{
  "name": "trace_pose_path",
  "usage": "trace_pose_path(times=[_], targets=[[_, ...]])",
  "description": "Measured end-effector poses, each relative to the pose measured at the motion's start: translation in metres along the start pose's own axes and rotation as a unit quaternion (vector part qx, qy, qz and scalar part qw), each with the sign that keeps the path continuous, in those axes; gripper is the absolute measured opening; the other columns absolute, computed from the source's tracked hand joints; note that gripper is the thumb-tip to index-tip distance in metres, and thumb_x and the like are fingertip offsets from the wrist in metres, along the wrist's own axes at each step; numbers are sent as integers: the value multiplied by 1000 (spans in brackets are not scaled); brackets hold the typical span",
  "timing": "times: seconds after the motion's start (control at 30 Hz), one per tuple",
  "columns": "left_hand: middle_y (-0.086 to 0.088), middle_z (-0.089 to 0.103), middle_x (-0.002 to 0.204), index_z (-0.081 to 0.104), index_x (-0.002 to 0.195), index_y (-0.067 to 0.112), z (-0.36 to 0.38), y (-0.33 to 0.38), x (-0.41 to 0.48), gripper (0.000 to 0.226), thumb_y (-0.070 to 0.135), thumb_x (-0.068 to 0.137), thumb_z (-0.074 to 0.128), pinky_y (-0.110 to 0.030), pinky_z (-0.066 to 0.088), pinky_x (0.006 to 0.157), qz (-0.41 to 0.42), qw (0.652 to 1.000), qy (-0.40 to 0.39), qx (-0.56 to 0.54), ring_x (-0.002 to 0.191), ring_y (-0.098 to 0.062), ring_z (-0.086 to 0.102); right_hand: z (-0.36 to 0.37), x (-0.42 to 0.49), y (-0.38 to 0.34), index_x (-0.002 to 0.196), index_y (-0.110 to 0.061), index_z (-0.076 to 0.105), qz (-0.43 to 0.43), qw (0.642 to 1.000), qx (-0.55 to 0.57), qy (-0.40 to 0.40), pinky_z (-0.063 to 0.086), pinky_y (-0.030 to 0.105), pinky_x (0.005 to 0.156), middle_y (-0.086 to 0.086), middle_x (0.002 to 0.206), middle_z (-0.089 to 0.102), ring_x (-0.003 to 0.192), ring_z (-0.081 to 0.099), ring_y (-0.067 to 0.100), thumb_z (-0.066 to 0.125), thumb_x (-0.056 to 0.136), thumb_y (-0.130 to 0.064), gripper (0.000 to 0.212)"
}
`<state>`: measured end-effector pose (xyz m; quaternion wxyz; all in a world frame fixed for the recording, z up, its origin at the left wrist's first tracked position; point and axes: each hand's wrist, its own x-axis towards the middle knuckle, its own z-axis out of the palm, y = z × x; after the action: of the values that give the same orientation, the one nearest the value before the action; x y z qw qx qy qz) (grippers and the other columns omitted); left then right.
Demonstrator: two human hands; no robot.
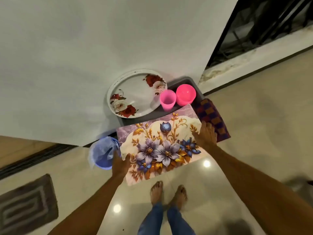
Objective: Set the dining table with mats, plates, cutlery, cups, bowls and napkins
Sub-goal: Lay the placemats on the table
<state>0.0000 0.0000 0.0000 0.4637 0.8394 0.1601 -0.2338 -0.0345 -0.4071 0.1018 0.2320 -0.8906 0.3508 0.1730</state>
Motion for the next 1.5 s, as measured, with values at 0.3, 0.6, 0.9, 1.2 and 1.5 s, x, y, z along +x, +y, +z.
trace_pose_path(times=[0.3,0.6,0.9,1.2,1.5], targets=[[-13,66,116,55,126,12,3,90,-43,31,22,98,61,-53,53,93,-78,995,35,-60,107,-35,64,-3,42,17,128,-3,57,72,988,137,-28,46,48,102,18,129,60,120,55,38,57,97,-23,38],[-18,63,124,53,132,8,-19,132,-79,60,49,89,61,-50,49,97,-52,983,3,-174,117,-40,59,-33,-7,35,106,-5,55,37,948,317,-24,55,32,69,6,95,64,87,64,22,50,97,-3,10],[-14,60,129,51,132,15,-55,196,-135,32,14,100,56,-54,49,100,80,996,-20,-41,117,-37,58,-105,-139,64,111,-11,55,6,908,405,103,51,14,59,-4,96,66,85,65,7,54,97,-4,16],[-11,62,123,50,133,6,-31,252,-223,35,0,98,50,-39,50,86,207,959,-193,-8,103,-27,60,-120,-346,138,116,-9,52,109,834,462,281,62,31,68,7,112,64,98,68,19,55,99,-8,18],[-12,67,118,54,115,19,27,236,-366,25,1,97,52,-39,53,79,268,910,-311,55,93,-23,63,-84,-545,230,107,-12,54,205,762,454,414,55,25,65,5,107,67,97,67,20,58,96,-4,14]])
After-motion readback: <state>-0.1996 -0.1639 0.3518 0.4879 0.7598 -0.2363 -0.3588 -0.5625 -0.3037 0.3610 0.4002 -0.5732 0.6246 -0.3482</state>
